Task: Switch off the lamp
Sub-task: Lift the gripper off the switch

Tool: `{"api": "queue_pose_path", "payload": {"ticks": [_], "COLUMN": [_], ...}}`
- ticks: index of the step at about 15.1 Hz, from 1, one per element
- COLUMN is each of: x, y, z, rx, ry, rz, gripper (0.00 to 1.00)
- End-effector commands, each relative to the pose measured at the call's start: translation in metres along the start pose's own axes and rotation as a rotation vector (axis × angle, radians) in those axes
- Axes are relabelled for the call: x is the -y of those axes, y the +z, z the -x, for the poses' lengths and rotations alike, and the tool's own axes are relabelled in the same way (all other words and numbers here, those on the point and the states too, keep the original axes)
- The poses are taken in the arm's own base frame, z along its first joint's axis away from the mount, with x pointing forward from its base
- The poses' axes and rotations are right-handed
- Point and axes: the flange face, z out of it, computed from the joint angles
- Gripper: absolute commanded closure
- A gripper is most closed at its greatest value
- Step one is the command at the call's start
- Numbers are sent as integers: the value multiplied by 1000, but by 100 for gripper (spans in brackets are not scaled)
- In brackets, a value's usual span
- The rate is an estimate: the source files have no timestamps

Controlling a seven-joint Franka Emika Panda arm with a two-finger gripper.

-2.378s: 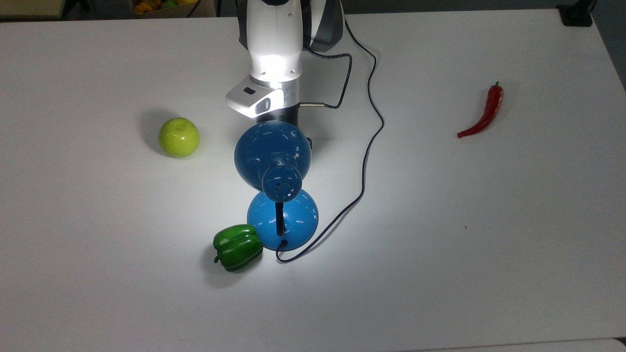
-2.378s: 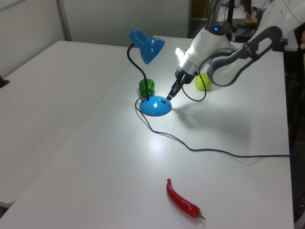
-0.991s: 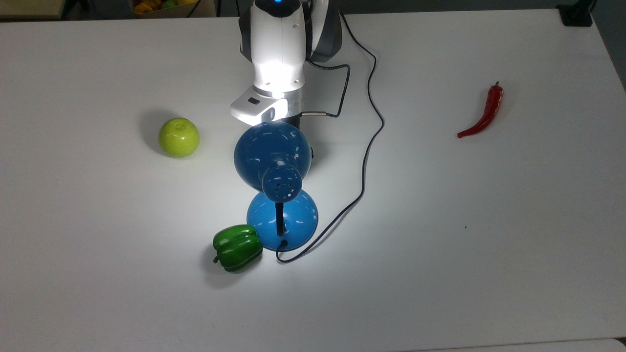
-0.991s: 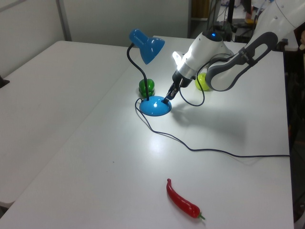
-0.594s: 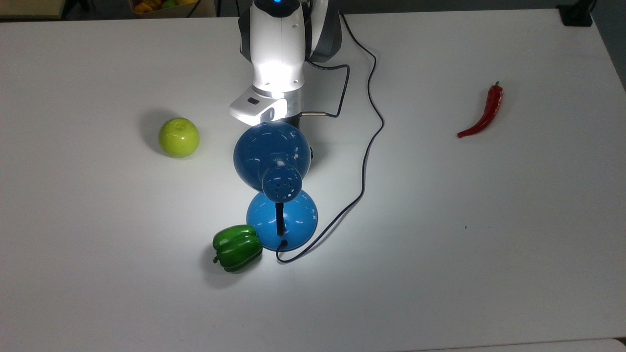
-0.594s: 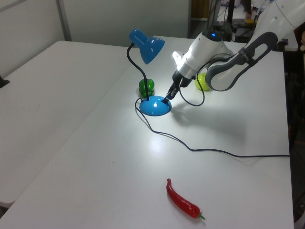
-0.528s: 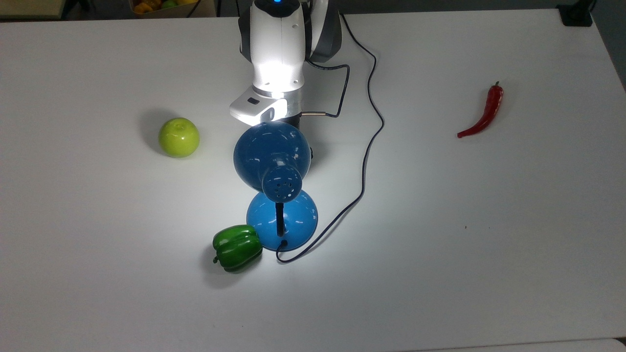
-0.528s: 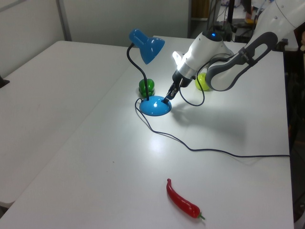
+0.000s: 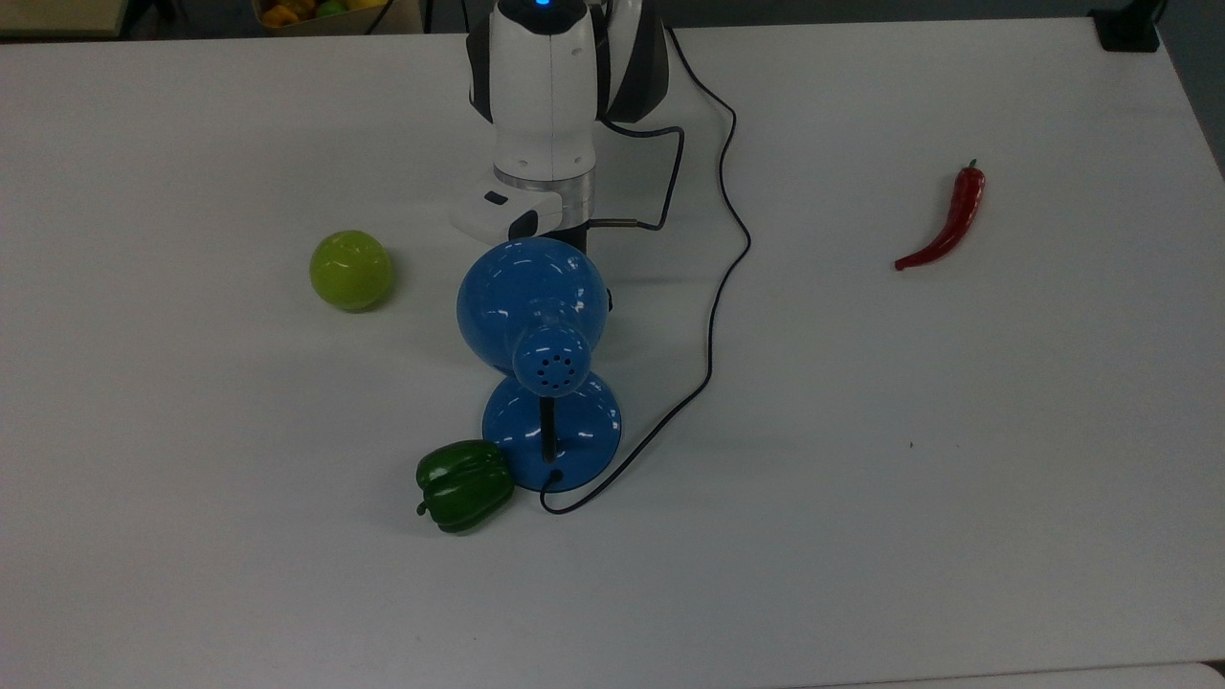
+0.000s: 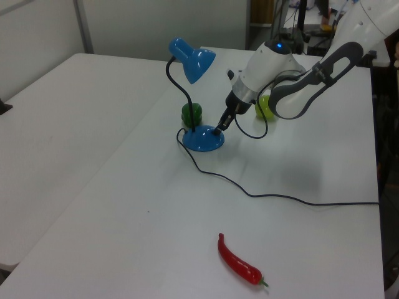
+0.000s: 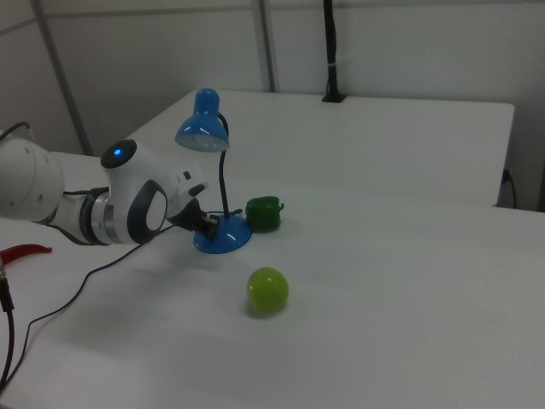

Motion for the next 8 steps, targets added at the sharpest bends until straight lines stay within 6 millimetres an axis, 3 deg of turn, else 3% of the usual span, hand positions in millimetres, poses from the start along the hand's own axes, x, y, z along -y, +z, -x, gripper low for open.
{"api": "queue_pose_path", "payload": {"ticks": [1,8], "x": [-4,-9], "y": [11,4], "z": [11,14], "rx": [22,89], "ry": [2,7], "rz": [16,34], "gripper": [100,100]}}
